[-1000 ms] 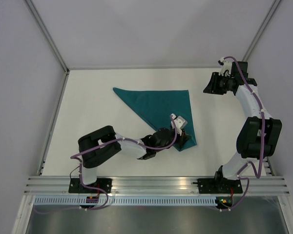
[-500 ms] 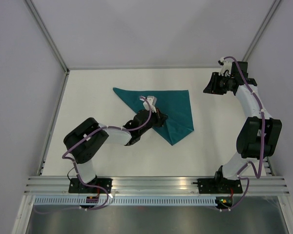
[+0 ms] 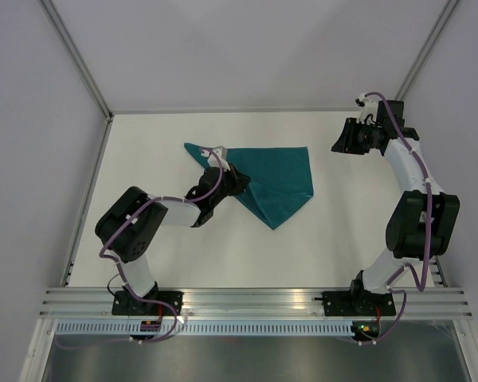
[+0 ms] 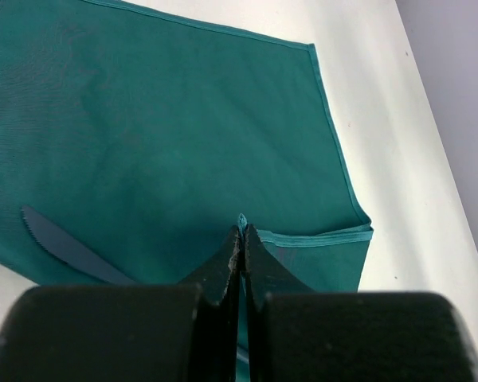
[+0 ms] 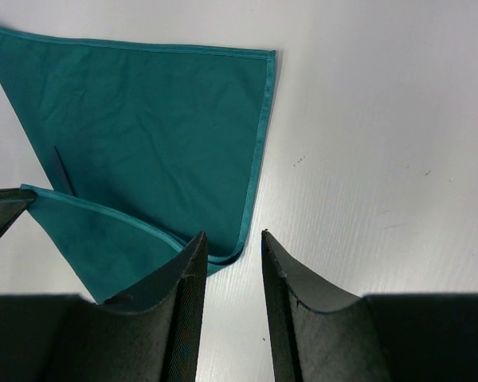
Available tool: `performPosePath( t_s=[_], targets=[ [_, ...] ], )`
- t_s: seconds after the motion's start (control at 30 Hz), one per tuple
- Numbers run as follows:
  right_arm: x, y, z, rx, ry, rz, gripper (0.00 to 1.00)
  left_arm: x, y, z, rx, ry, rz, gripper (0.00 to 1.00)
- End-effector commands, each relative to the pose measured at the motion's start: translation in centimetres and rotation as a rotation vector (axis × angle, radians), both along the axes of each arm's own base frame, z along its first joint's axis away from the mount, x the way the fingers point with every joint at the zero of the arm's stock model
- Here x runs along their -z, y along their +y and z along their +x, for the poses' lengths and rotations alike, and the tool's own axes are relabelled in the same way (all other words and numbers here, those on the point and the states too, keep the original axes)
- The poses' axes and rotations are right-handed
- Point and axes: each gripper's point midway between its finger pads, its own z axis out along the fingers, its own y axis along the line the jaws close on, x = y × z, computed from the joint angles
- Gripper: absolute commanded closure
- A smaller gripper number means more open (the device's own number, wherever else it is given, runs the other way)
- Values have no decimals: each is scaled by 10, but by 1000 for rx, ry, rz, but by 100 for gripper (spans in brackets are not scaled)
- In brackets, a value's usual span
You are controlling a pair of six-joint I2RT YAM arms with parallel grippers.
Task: Fold the napkin, place the utensils inside, and roll it up
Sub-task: Fold the napkin
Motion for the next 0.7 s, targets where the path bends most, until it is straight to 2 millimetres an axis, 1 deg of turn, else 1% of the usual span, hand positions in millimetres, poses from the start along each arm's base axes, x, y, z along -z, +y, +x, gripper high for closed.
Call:
performPosePath(
  t_s=[0.0, 0.1, 0.27, 0.5, 0.53, 0.67],
  targets=[
    [-15, 3, 4, -9, -40, -6, 61, -17, 5, 4, -12, 3, -74, 98],
    [-15, 3, 4, -11, -40, -12, 61, -15, 11, 7, -25, 8, -74, 98],
    [-12, 6, 4, -19, -32, -15, 61, -6, 21, 13, -45, 35, -80, 98],
    [-10, 8, 4, -23, -28, -18, 61, -1, 35, 23, -84, 56, -100, 98],
    [-10, 8, 4, -24, -30, -19, 61, -1, 33, 22, -67, 65, -111, 98],
    [-10, 10, 5, -28, -31, -21, 61, 4, 37, 25, -67, 85, -123, 98]
  ],
)
